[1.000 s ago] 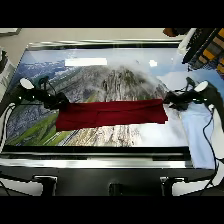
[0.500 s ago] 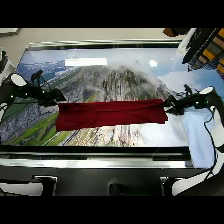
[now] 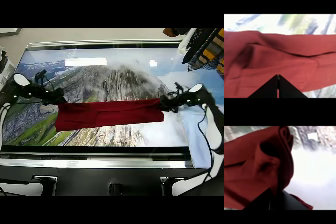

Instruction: Fold the clothes and pants, and hang the long-sleeved shirts on hangers.

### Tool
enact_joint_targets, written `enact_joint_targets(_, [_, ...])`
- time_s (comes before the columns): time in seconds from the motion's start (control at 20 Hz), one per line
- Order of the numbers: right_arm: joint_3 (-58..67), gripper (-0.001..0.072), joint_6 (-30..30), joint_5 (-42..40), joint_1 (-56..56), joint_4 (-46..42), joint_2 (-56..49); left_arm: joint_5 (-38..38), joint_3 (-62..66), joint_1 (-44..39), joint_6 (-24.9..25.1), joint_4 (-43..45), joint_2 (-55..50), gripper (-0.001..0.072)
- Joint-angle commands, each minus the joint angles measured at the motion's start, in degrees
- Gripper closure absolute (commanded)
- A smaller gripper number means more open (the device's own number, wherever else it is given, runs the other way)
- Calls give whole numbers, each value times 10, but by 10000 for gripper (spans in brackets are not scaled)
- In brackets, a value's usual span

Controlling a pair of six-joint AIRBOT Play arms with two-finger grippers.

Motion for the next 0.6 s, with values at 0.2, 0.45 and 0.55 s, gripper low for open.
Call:
enact_joint_targets(0.2, [70,683,144,110,4,-164,161,128,-2,-193,-46,-175,-85,695])
enact_joint_targets(0.45, [130,683,180,197,4,-177,218,238,21,-350,-46,-323,-158,695])
enact_joint_targets(0.55, [136,683,186,210,4,-178,237,252,65,-398,-46,-342,-191,695])
